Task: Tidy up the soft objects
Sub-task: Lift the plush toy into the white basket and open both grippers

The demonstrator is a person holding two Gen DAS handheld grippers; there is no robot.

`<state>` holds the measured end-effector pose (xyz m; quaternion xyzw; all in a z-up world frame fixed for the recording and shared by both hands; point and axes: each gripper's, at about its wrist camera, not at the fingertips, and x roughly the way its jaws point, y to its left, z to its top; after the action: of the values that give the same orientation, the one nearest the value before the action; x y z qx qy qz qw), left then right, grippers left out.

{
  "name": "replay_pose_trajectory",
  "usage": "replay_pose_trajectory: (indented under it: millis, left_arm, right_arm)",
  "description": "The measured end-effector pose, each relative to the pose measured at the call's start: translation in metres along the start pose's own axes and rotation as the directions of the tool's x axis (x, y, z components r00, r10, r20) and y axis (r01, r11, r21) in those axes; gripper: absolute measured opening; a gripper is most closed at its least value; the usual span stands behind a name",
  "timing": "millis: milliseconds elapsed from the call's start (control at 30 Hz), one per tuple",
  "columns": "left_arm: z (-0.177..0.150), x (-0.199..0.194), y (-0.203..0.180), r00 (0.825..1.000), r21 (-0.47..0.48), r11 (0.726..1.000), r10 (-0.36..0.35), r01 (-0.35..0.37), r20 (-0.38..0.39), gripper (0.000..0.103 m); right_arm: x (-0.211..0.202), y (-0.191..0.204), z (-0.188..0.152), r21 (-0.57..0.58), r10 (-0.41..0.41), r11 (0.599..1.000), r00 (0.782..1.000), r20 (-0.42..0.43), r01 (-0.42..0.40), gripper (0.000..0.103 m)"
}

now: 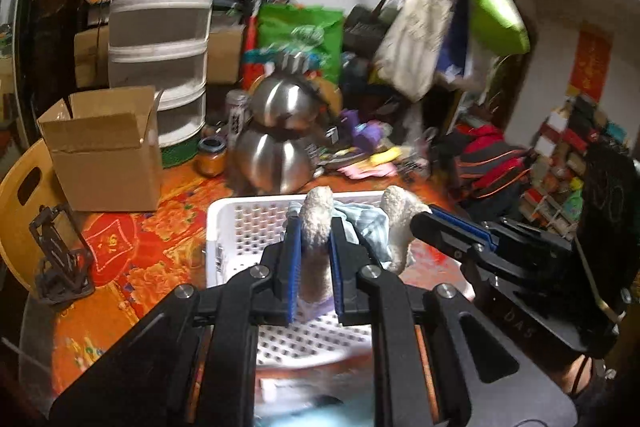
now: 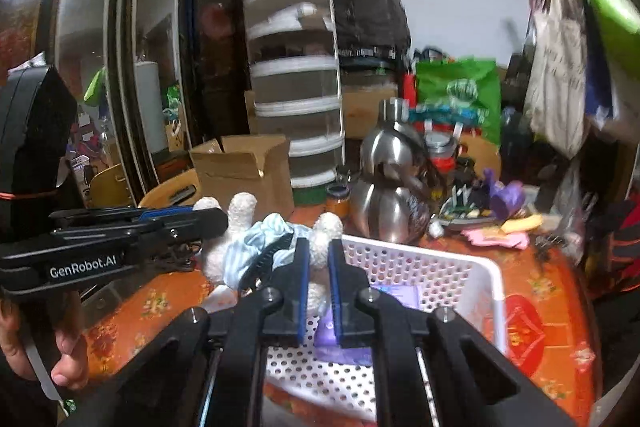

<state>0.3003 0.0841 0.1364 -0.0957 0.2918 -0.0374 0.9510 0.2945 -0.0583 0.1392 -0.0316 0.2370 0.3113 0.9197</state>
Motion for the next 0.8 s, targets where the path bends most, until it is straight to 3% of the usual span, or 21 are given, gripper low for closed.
replay_pose_trajectory:
  millis: [233,500,600,633,667,733,767,800]
  left_arm:
    - [-0.025,0.068,0.018,0.995,-0.032,0.998,0.048,-0.051,-0.082,0.012]
    - [-0.055,0.097,0.026,0.987,-0.025,0.995,0.088,-0.092,-0.133,0.012]
    - [-0.061,0.099,0.033,0.987,-0.029,0.996,0.081,-0.086,-0.142,0.021]
    - [-0.061,0.097,0.034,0.987,-0.032,0.996,0.08,-0.085,-0.14,0.03]
    - [-0.061,0.094,0.036,0.988,-0.033,0.996,0.08,-0.085,-0.132,0.044]
    - [-0.061,0.085,0.036,0.991,-0.026,0.996,0.087,-0.09,-0.105,0.061]
    - [-0.061,0.081,0.036,0.992,-0.027,0.996,0.081,-0.084,-0.096,0.067]
    - [-0.061,0.077,0.036,0.993,-0.028,0.997,0.073,-0.076,-0.091,0.068]
  right_arm:
    - [0.07,-0.014,-0.022,0.007,-0.008,1.0,0.996,-0.089,0.009,0.008]
    - [0.092,-0.008,-0.042,-0.037,0.009,0.999,0.989,-0.147,-0.015,0.009]
    - [0.092,-0.007,-0.046,-0.027,0.016,0.999,0.985,-0.171,-0.021,0.011]
    - [0.09,-0.008,-0.047,-0.01,0.026,1.0,0.983,-0.183,-0.028,0.012]
    - [0.088,-0.01,-0.048,0.001,0.024,1.0,0.982,-0.188,-0.025,0.017]
    - [0.079,-0.015,-0.049,0.026,0.016,1.0,0.983,-0.181,-0.011,0.046]
    - [0.075,-0.018,-0.049,0.041,0.012,0.999,0.984,-0.175,-0.005,0.07]
    - [0.07,-0.021,-0.049,0.058,0.006,0.998,0.985,-0.17,0.004,0.074]
